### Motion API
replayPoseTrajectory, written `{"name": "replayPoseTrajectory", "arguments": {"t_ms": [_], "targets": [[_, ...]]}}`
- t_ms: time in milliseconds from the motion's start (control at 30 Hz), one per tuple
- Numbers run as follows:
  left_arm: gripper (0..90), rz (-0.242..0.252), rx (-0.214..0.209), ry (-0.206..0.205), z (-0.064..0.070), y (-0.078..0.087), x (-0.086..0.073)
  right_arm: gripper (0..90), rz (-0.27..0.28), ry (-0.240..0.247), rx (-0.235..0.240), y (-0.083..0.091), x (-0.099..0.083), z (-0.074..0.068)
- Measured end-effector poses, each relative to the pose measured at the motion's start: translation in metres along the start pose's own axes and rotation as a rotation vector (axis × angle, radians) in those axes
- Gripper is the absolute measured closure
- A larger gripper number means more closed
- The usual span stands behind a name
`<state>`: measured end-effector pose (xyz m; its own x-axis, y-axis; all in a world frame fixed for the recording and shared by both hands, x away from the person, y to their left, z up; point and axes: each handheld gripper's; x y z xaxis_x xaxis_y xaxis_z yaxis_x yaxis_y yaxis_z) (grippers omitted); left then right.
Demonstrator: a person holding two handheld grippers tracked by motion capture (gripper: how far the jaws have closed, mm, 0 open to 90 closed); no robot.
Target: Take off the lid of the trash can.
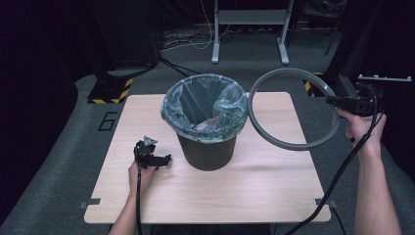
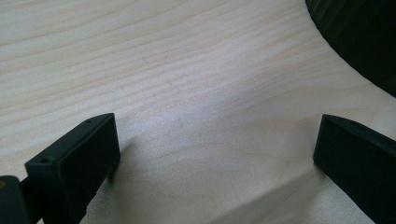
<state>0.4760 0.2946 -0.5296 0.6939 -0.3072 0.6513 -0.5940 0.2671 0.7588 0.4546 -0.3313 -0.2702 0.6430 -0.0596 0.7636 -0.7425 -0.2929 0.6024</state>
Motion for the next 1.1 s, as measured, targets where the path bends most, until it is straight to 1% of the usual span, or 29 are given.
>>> {"name": "replayPoseTrajectory", "arguments": {"t_ms": [200, 633, 900, 1100], "targets": [[0.3, 0.000, 0.001, 0.001, 0.000, 0.000, 0.000, 77.1, -0.009, -0.004, -0.002, -0.004, -0.004, 0.003], [0.3, 0.001, 0.000, 0.003, 0.000, 0.000, 0.000, 77.2, -0.011, -0.016, -0.013, -0.004, -0.011, 0.011], [0.3, 0.001, 0.001, 0.003, 0.000, 0.000, 0.000, 77.2, -0.032, -0.022, -0.033, -0.011, -0.021, 0.018], [0.3, 0.001, 0.001, 0.003, 0.000, 0.000, 0.000, 77.2, -0.043, -0.023, -0.037, -0.019, -0.028, 0.022]]}}
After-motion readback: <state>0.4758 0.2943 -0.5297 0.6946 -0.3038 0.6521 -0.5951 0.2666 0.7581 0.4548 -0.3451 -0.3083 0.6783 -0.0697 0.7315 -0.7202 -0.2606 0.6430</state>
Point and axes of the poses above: each handheld gripper's, and its own axes: y roughly backward along the jaws, x roughly out of its top, z roughly to its right, and after that the axes turned 5 degrees about -z, right-handed
